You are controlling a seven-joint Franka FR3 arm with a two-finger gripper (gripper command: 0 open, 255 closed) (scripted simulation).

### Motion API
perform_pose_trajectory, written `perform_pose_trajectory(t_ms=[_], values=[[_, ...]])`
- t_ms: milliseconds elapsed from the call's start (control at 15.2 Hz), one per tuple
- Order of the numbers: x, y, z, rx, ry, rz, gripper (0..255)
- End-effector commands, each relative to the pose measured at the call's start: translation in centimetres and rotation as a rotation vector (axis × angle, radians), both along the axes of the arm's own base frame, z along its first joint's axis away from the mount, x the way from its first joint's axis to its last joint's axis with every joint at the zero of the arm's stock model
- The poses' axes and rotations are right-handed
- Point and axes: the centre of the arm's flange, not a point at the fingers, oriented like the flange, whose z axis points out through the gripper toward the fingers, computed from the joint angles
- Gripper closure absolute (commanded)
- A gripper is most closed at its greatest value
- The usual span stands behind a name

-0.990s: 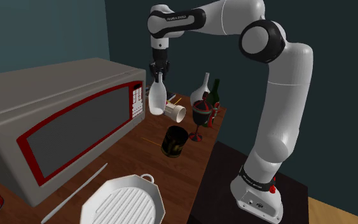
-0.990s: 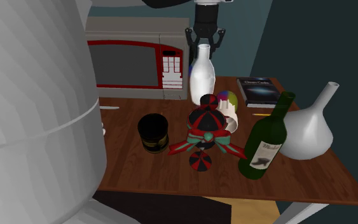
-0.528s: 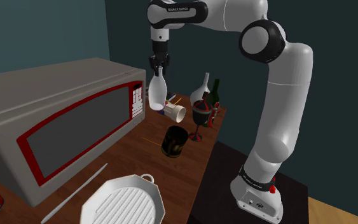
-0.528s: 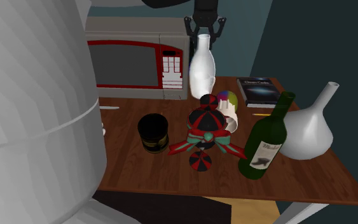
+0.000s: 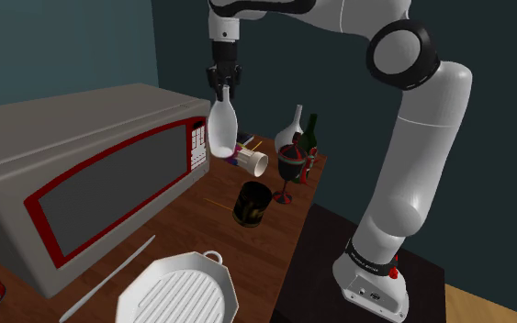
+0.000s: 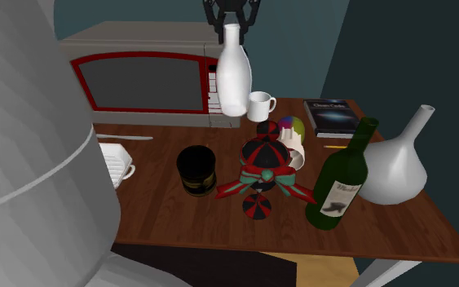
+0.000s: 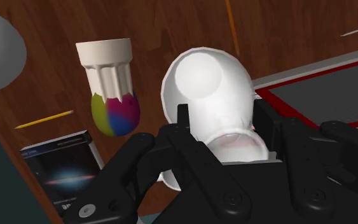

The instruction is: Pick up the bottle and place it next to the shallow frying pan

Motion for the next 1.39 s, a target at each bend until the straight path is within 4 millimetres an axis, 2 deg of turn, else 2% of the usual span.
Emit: perform_pose_trajectory(t_ms=[0, 1320], values=[[-1.2, 2.0, 1.5, 0.000, 0.000, -0.001, 255], [-11.2, 22.1, 15.3, 0.000, 0.000, -0.001, 255]])
